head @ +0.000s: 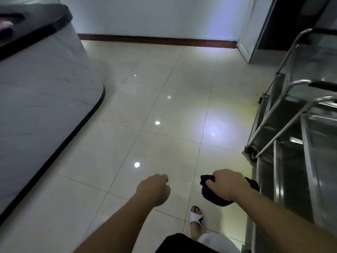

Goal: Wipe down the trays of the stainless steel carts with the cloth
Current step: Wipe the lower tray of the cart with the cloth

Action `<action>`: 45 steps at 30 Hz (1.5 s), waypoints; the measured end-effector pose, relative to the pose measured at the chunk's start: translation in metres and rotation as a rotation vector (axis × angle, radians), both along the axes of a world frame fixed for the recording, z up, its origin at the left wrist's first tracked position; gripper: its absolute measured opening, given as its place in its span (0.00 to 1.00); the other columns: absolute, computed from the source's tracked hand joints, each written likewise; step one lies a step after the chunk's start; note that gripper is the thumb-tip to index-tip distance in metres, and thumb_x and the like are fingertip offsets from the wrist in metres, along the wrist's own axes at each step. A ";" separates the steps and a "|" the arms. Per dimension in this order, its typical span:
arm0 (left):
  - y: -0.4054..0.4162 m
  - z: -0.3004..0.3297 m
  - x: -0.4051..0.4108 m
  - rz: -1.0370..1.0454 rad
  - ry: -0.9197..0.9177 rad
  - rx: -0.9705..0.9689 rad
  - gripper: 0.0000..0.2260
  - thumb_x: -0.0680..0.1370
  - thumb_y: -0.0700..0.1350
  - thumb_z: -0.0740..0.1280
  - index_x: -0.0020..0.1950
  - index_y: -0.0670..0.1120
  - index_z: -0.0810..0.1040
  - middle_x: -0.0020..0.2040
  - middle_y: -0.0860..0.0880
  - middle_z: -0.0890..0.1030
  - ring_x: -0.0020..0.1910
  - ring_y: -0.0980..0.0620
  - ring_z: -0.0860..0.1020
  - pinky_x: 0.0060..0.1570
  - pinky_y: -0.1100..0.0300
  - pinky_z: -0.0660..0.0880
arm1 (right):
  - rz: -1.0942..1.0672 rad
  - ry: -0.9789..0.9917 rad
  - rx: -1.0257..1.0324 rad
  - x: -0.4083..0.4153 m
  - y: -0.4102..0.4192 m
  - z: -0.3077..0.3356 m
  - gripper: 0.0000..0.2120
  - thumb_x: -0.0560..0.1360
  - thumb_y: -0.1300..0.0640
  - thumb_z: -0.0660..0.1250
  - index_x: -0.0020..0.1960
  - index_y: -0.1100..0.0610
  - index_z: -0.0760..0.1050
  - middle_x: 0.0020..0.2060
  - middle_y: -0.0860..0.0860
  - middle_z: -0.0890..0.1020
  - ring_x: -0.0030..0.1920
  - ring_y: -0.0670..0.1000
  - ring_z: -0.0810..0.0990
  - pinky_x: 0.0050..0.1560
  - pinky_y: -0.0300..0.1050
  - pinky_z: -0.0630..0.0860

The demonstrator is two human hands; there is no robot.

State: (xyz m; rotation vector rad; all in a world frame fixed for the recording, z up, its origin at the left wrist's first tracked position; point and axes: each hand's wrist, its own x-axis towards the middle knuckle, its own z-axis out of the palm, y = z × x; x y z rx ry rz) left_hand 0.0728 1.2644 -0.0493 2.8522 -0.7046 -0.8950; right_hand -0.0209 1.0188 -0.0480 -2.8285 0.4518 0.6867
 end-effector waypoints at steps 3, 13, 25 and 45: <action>-0.041 0.005 0.044 -0.023 0.015 0.010 0.19 0.84 0.54 0.58 0.74 0.52 0.72 0.70 0.50 0.76 0.66 0.48 0.77 0.66 0.50 0.75 | -0.045 -0.001 0.011 0.038 -0.045 0.002 0.20 0.80 0.38 0.54 0.44 0.51 0.74 0.38 0.46 0.78 0.41 0.51 0.78 0.43 0.47 0.69; -0.176 0.014 0.161 -0.167 0.032 0.005 0.19 0.85 0.53 0.59 0.75 0.50 0.72 0.71 0.49 0.76 0.66 0.48 0.77 0.66 0.51 0.74 | -0.248 0.022 0.061 0.119 -0.161 0.006 0.20 0.79 0.39 0.55 0.47 0.52 0.77 0.40 0.46 0.79 0.43 0.51 0.80 0.44 0.47 0.72; -0.354 0.000 0.323 -0.615 0.066 0.053 0.20 0.85 0.52 0.55 0.77 0.53 0.69 0.72 0.50 0.74 0.69 0.47 0.74 0.65 0.51 0.73 | -0.767 0.097 0.174 0.194 -0.264 -0.023 0.21 0.80 0.40 0.54 0.43 0.54 0.75 0.38 0.49 0.80 0.40 0.49 0.80 0.42 0.46 0.75; -0.625 -0.001 0.348 -1.415 -0.102 0.199 0.19 0.86 0.51 0.55 0.75 0.49 0.69 0.69 0.47 0.75 0.63 0.44 0.77 0.62 0.50 0.74 | -1.651 0.006 0.423 0.152 -0.375 -0.056 0.24 0.83 0.44 0.54 0.51 0.61 0.81 0.44 0.55 0.85 0.44 0.51 0.84 0.51 0.47 0.79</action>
